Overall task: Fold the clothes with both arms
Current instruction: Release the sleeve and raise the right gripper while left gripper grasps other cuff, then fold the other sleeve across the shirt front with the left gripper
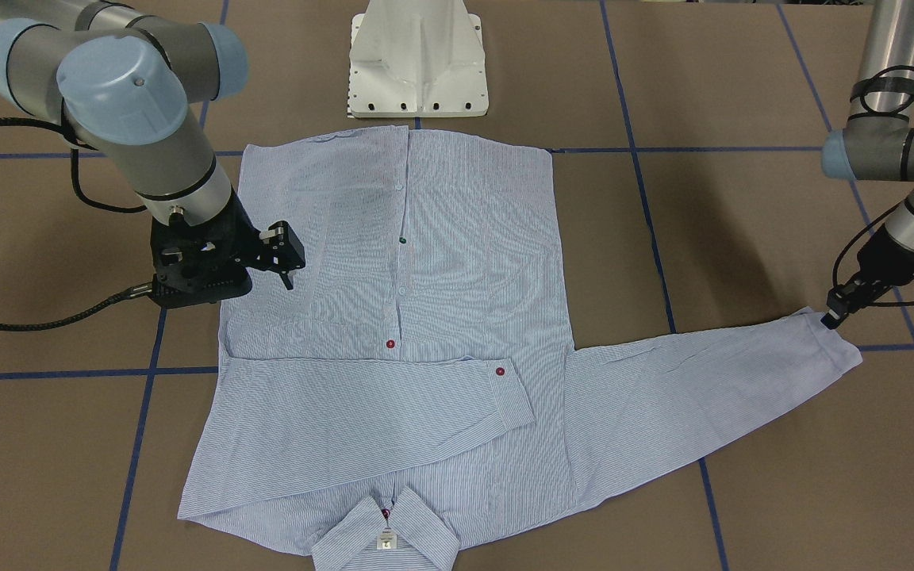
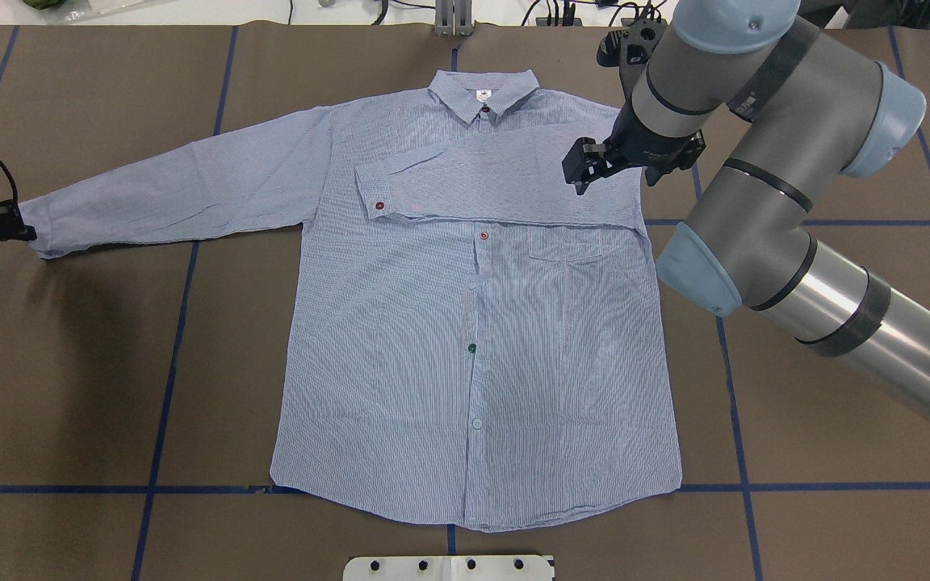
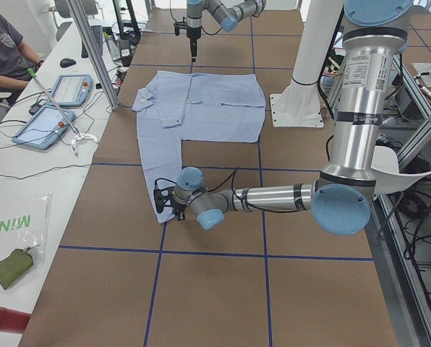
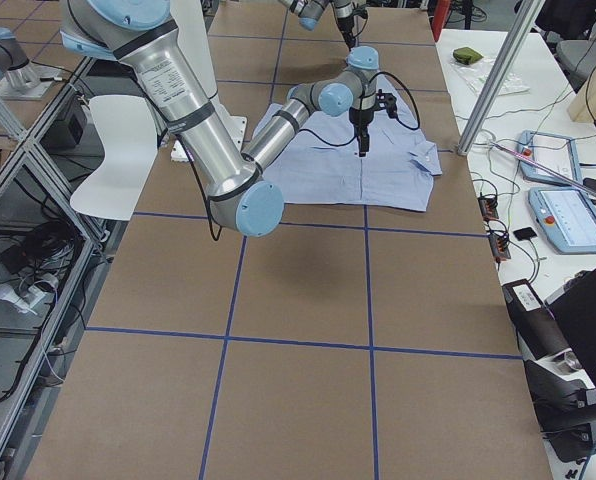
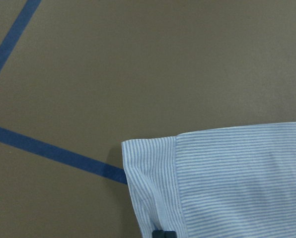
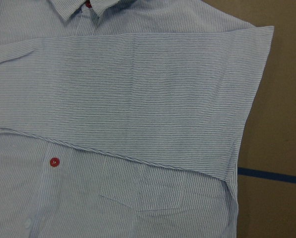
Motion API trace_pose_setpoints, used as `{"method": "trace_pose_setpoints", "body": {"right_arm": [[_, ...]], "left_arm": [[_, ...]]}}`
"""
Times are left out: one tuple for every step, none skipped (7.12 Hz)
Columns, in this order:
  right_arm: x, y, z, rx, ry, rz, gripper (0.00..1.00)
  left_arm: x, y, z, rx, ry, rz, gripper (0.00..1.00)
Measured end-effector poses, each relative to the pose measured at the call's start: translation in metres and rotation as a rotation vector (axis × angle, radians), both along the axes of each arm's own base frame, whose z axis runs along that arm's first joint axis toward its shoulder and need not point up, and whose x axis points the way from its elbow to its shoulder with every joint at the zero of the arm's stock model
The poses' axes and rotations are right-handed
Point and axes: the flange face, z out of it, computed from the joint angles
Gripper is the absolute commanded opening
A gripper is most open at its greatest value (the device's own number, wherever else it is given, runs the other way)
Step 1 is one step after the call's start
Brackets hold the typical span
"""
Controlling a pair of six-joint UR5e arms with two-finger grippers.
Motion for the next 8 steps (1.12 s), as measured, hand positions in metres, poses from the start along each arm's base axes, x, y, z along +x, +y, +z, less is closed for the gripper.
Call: {"method": "trace_pose_setpoints", "body": {"right_arm": [[0.001, 0.000, 0.001, -0.001, 0.000, 0.001, 1.00], [0.004, 0.001, 0.005, -0.006, 0.002, 0.001, 1.00], [0.010, 0.002, 0.016, -0.009, 0.009, -0.002, 1.00], [0.021, 0.003, 0.031, -0.005, 0.023, -0.012, 1.00], [0.033, 0.004, 0.050, 0.000, 0.042, -0.026, 1.00], [0.046, 0.006, 0.071, 0.002, 0.063, -0.037, 1.00], [0.061, 0.014, 0.093, -0.005, 0.081, -0.039, 1.00], [0.083, 0.024, 0.119, -0.013, 0.102, -0.039, 1.00]], "left_arm": [[0.000, -0.001, -0.011, 0.016, 0.011, 0.004, 0.00], [0.000, -0.002, -0.025, 0.036, 0.023, 0.005, 0.00], [-0.001, -0.004, -0.042, 0.053, 0.031, 0.003, 0.00], [-0.002, -0.007, -0.067, 0.070, 0.039, 0.000, 0.00], [-0.001, -0.012, -0.106, 0.089, 0.048, -0.002, 0.00], [0.005, -0.024, -0.164, 0.096, 0.050, -0.005, 0.00], [0.014, -0.042, -0.230, 0.095, 0.049, -0.008, 0.00], [0.023, -0.058, -0.292, 0.097, 0.055, -0.011, 0.00]]}}
